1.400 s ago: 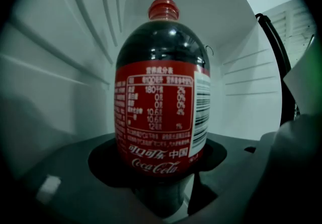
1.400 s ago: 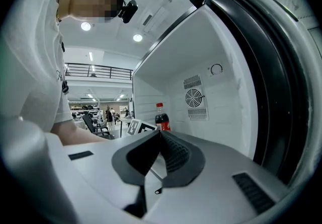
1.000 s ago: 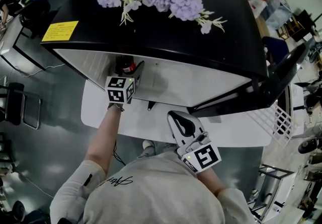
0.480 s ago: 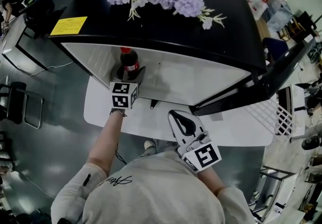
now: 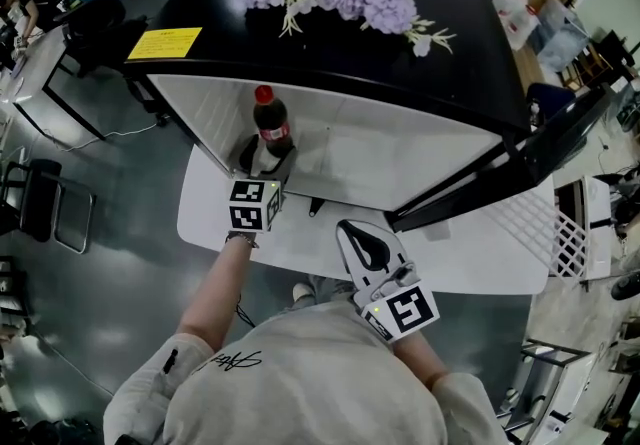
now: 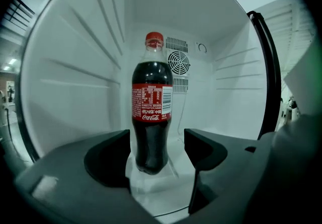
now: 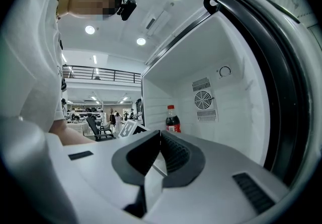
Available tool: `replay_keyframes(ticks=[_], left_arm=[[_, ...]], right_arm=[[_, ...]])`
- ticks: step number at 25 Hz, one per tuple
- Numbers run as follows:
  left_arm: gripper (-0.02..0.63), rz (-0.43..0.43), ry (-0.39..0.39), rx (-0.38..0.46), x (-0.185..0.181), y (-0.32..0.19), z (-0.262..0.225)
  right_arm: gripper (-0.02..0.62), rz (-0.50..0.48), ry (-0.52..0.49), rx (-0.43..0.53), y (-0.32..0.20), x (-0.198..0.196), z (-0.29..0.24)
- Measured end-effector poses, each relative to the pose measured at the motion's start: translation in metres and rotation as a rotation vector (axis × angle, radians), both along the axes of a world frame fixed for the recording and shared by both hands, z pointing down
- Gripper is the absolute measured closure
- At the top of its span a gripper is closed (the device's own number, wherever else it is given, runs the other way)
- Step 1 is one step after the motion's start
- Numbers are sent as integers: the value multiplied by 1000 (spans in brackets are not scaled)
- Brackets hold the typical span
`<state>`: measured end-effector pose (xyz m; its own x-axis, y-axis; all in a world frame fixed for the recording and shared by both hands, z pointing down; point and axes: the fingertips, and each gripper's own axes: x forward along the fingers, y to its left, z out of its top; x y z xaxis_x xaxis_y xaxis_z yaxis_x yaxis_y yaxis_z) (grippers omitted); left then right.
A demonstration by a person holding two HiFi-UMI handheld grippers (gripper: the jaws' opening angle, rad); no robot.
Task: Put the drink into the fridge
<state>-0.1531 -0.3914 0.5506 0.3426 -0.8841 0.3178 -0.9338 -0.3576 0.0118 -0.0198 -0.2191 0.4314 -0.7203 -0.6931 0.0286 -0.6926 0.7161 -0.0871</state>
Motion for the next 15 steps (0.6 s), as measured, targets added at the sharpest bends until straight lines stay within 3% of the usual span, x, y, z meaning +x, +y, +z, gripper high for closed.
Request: replay_keyframes(ticks=[8, 15], left_arm=[[285, 13, 52, 36, -2, 47, -36], [290, 151, 98, 121, 11, 99, -86]], right_arm=[[583, -10, -6, 25, 3, -8, -7], [583, -33, -15, 74, 2, -21, -23]])
